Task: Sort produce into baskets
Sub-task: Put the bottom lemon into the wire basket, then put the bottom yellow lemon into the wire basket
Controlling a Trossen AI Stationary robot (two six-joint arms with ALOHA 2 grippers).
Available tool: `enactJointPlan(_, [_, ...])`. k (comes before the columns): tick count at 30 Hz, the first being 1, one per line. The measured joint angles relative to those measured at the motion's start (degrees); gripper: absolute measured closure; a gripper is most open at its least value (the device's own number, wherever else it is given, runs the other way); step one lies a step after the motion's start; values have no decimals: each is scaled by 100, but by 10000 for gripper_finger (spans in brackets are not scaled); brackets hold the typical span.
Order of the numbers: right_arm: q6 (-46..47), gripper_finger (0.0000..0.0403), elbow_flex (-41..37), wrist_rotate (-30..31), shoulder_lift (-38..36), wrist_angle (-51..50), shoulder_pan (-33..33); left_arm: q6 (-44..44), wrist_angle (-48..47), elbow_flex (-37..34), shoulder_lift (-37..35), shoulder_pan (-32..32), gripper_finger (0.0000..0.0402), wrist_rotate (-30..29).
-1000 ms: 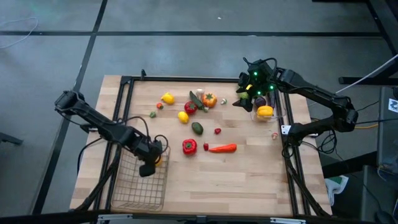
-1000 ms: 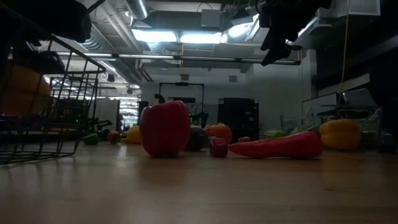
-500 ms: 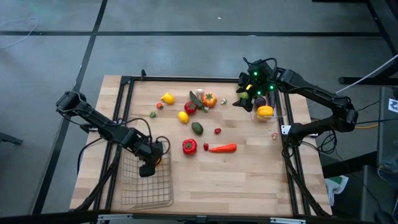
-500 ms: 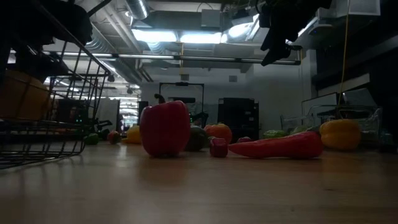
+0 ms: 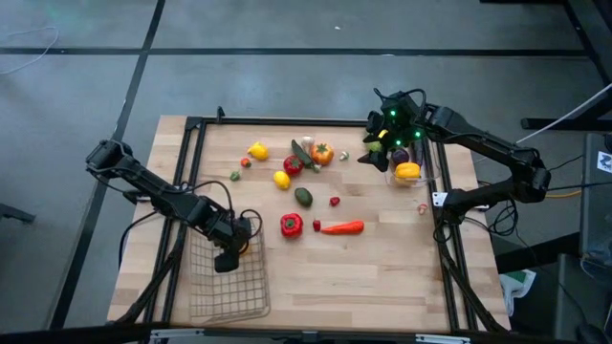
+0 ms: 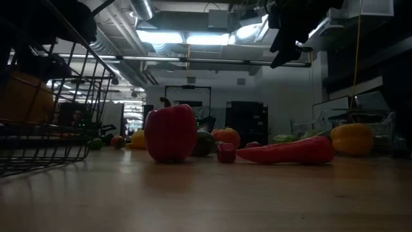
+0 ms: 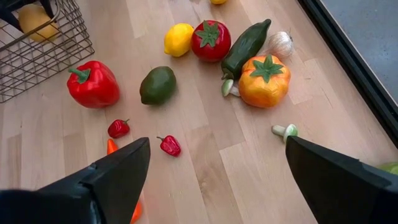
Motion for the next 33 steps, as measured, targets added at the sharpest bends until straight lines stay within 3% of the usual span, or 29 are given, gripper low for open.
enactJointPlan(9, [0,31,0,-1,0,0,-2,-184,23,-7,-82,20,134,175])
enactJointPlan(16, [-1,31,0,0,0,2,-2,-646,97,-9,-112,42,55,280])
enactJointPlan(21, [-1,31,0,-1,0,0,-2,-167,147,-4,-116,82,11,297])
enactJointPlan(33, [-1,31,0,-1,0,0,-1,-324,169,-7,-669,243,4,781])
